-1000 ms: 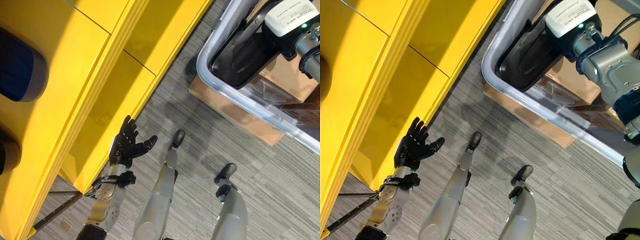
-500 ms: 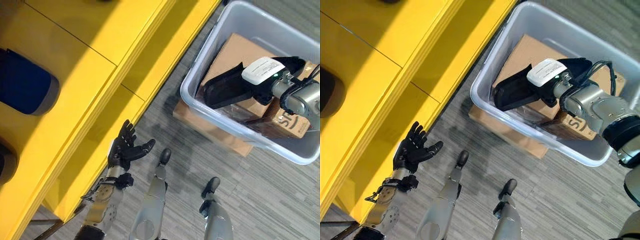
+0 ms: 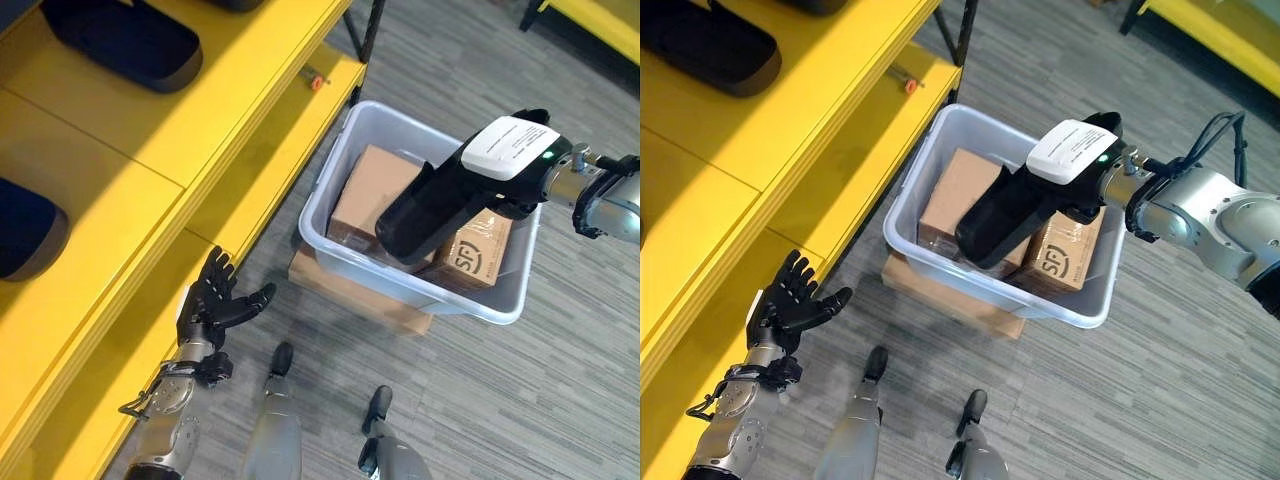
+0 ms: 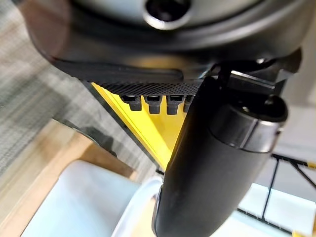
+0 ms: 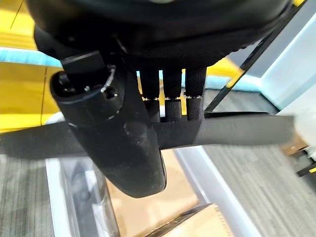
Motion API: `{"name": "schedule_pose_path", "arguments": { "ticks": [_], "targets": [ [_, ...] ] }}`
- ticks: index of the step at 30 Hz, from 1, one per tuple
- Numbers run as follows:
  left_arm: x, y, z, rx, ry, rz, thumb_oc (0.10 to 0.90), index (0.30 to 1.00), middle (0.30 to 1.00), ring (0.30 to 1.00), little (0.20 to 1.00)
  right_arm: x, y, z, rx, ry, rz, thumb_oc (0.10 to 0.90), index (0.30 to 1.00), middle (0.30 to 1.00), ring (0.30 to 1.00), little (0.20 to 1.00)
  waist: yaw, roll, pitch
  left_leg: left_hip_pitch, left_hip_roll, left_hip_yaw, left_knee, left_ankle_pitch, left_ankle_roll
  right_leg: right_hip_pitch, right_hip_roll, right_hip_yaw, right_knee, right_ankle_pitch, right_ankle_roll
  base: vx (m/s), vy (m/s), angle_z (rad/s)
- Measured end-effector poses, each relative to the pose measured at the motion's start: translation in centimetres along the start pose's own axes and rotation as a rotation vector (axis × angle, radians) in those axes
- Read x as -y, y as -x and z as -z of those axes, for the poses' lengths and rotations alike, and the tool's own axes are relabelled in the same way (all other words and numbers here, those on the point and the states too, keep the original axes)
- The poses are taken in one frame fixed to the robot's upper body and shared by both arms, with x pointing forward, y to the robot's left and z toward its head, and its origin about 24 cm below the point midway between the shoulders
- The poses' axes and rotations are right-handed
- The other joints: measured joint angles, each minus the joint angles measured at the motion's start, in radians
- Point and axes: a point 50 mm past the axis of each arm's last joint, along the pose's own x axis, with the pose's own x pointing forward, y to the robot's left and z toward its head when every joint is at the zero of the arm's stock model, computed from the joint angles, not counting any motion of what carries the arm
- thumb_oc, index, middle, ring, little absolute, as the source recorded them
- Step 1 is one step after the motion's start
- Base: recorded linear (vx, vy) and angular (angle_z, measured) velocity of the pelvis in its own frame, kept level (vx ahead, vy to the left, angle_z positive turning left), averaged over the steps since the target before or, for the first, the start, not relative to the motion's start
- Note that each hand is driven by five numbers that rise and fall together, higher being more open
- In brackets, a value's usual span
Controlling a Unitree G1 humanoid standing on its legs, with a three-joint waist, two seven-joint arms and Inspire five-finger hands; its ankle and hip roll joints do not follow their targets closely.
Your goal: Move parts from the plastic box to the shelf.
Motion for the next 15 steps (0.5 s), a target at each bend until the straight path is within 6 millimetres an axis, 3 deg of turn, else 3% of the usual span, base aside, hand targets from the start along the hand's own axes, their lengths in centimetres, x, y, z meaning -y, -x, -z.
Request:
{"name": "schedule_pose_path", "arguments": {
  "ticks": [8,15],
  "targets": [
    [0.2,-1.1,-1.6,0.062,-0.293,0.069,0.900,1.000,1.000,1.000,1.000,-0.2,-0.5,-1.6,0.087,-0.057,0.016,0.400,0.300,0.300,0.300,0.300,-0.026,-0.012,-0.061,0.062,0.033,0.033,-0.014,-0.011,-0.013,0.028,0.027,0.034,0.000,-0.006,-0.015,0.04,-0.008,-0.16],
    [0.8,-1.9,-3.3,0.178,-0.685,0.079,0.900,1.000,1.000,1.000,1.000,0.3,-0.7,-2.5,0.134,-0.072,0.044,0.400,0.300,0.300,0.300,0.300,-0.056,-0.016,-0.086,0.151,0.059,0.077,-0.060,-0.007,-0.021,0.069,0.046,0.074,0.000,-0.011,-0.022,0.04,-0.012,-0.17]
  ]
}}
